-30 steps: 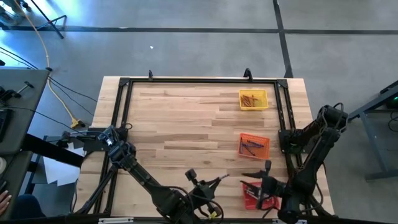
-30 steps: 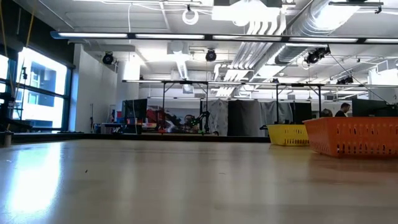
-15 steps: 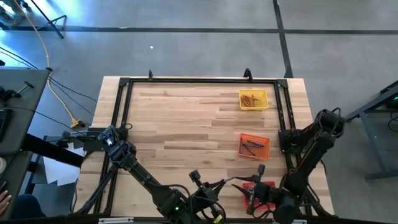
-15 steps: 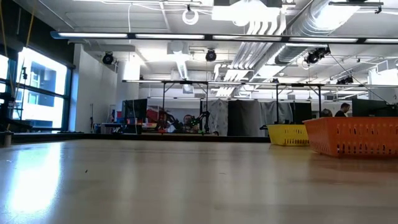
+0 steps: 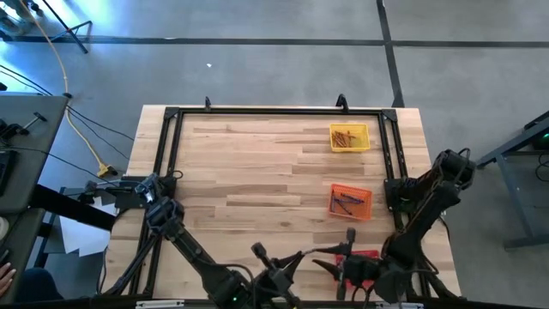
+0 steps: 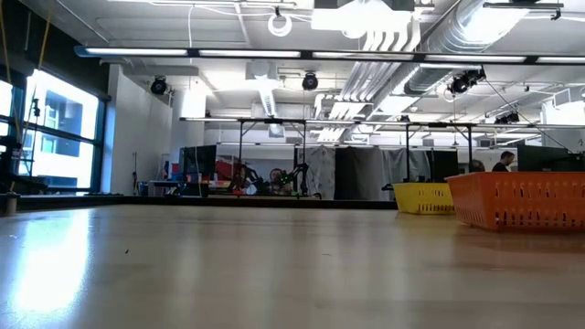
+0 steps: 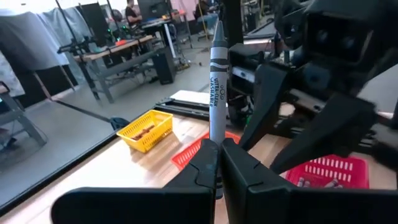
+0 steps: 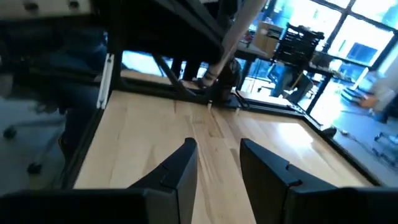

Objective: Sort crayons
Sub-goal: Put the gray crayon into the red bin

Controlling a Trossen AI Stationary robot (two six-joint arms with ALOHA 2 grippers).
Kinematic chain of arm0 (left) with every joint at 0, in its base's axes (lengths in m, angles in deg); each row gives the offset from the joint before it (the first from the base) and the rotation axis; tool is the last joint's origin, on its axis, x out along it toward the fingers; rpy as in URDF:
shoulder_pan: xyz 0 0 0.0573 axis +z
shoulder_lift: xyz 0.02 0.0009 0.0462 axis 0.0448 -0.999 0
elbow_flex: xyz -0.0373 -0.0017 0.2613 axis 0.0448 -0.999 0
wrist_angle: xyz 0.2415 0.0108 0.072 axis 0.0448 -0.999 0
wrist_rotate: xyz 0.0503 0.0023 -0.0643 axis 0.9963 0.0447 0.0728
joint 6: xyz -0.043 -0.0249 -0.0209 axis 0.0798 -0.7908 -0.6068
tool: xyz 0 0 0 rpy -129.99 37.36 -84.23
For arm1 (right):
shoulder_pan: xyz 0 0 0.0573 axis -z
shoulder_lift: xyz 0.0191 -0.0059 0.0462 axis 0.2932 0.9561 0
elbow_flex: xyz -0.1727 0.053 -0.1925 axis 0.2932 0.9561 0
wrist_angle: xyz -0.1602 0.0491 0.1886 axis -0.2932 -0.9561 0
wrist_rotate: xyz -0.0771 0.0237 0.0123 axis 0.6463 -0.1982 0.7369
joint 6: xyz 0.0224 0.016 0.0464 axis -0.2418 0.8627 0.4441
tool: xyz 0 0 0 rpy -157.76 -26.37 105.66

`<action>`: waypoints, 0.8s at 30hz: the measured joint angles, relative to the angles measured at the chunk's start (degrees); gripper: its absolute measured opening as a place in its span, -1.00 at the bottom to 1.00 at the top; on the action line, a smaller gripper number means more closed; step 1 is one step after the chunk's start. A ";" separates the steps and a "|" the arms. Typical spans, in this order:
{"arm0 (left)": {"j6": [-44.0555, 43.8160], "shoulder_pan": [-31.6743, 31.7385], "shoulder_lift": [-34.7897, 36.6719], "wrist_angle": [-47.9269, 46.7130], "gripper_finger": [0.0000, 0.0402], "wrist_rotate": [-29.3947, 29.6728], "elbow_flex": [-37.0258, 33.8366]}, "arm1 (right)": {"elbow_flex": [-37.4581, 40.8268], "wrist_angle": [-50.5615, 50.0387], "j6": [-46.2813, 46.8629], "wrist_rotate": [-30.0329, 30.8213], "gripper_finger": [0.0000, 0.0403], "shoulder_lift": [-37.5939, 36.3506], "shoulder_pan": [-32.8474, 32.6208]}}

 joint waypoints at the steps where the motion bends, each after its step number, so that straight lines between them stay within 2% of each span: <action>1: 0.02 -0.23 -0.02 -0.10 -1.00 0.32 0.00 | 0.00 -0.05 -1.34 -0.92 -0.43 -0.01 0.63; 7: 0.03 -0.93 -0.02 -0.42 -1.00 0.96 0.00 | 0.00 0.08 -3.97 -14.81 -0.43 -2.02 5.66; 15: 0.05 -1.64 -0.02 -1.45 -1.00 1.05 0.00 | 0.00 1.88 -7.99 -20.93 -0.43 -2.82 9.04; 20: 1.38 -3.46 -0.04 -1.82 -1.00 4.02 -0.02 | 0.00 2.79 -9.01 -25.59 -0.43 -2.89 10.47; 24: -0.05 -5.09 -0.06 -3.91 -1.00 5.74 -0.02 | 0.00 3.24 -9.09 -26.31 -0.43 -2.90 11.25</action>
